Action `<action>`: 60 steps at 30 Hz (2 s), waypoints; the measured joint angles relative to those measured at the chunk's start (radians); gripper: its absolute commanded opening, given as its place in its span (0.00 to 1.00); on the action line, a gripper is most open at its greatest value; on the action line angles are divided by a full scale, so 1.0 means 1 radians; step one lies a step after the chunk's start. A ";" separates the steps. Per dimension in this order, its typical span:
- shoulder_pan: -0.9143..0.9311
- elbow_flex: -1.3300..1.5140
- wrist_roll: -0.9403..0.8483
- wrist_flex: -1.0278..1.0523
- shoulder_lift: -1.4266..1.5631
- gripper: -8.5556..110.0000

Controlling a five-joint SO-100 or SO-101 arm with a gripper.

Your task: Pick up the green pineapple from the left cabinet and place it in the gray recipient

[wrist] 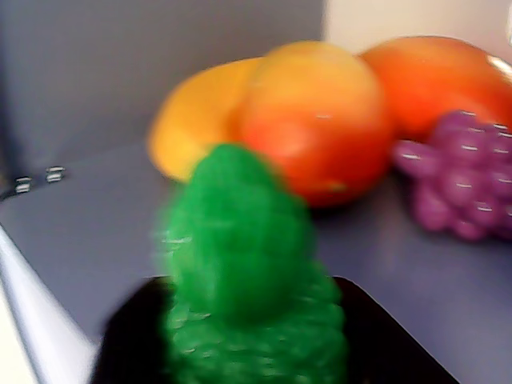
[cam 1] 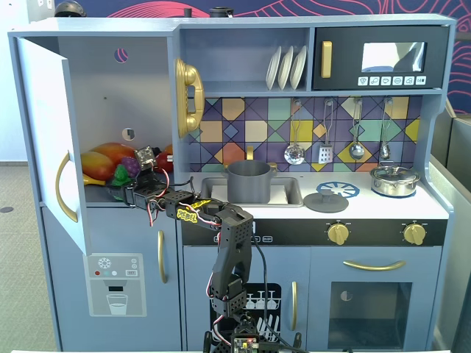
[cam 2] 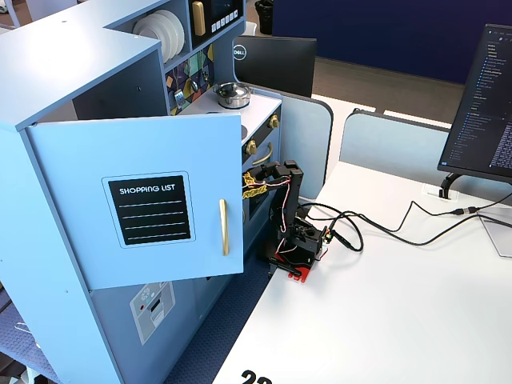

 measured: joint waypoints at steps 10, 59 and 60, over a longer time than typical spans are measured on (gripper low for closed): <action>-0.218 0.267 -0.129 0.537 0.658 0.07; 0.882 -0.100 0.086 0.411 0.267 0.43; 0.888 -0.107 0.104 0.411 0.261 0.44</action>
